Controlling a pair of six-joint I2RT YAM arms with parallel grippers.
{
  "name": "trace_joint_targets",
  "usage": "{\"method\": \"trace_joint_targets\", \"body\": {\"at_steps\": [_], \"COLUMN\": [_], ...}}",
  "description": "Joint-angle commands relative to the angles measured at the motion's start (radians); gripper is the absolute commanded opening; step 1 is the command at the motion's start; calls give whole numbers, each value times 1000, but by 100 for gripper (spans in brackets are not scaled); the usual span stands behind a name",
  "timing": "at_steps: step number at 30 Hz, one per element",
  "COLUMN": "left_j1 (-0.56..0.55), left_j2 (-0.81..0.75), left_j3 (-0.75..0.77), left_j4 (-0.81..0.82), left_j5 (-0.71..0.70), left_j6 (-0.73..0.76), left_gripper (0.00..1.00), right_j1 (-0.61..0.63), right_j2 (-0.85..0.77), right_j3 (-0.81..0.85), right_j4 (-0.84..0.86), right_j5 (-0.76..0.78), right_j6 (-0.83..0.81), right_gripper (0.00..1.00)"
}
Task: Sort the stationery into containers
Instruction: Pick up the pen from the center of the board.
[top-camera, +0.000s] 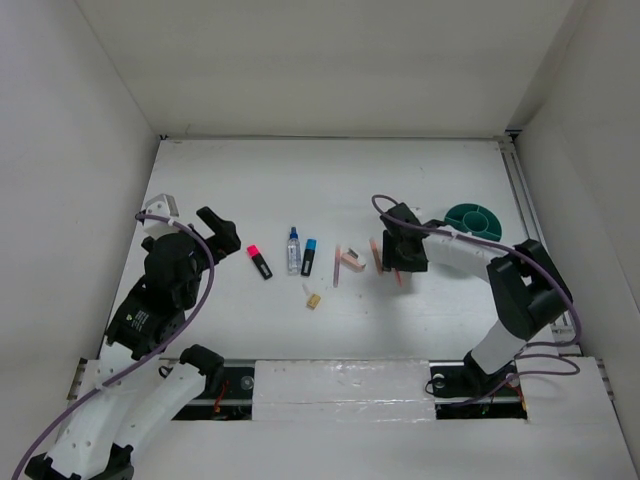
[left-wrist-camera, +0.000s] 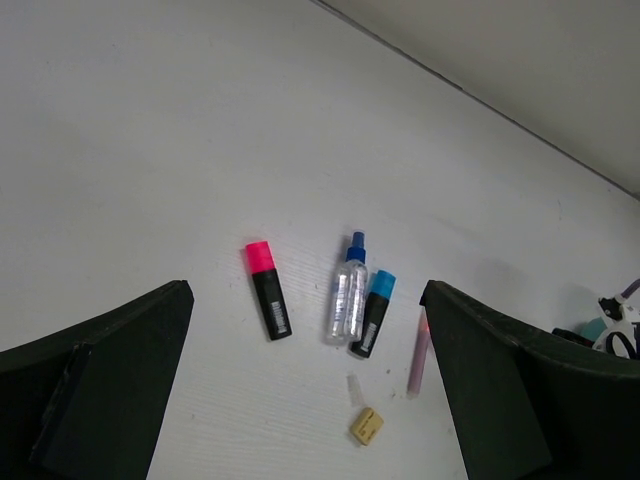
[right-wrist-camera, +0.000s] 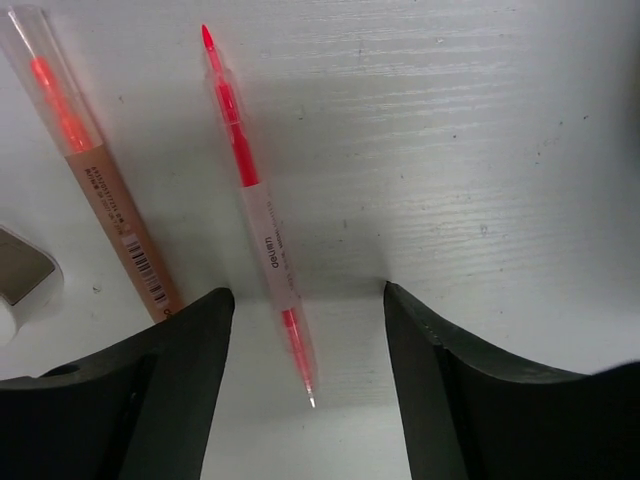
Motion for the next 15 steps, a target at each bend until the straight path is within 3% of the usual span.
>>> {"method": "trace_joint_targets", "body": {"at_steps": [1,5,11,13,15], "left_j1": [4,4,4,4,4], "left_j2": [-6,-15,-26,-26,-26], "left_j3": [-4,-4,-4,-4,-4], "left_j4": [46,46,46,46,46], "left_j5": [7,7,7,7,7], "left_j6": [22,22,22,22,22], "left_gripper": [99,99,99,99,99], "right_j1": [10,10,-9,-9,-21], "right_j2": [20,29,38,38,38], "right_j3": [26,37,37,37,37], "right_j4": [19,9,-1,-1,-10], "right_j5": [2,-7,-56,-66,-77], "right_j6": [-11,-20,-42,-42,-42], "right_gripper": [66,52,40,21,17]}}
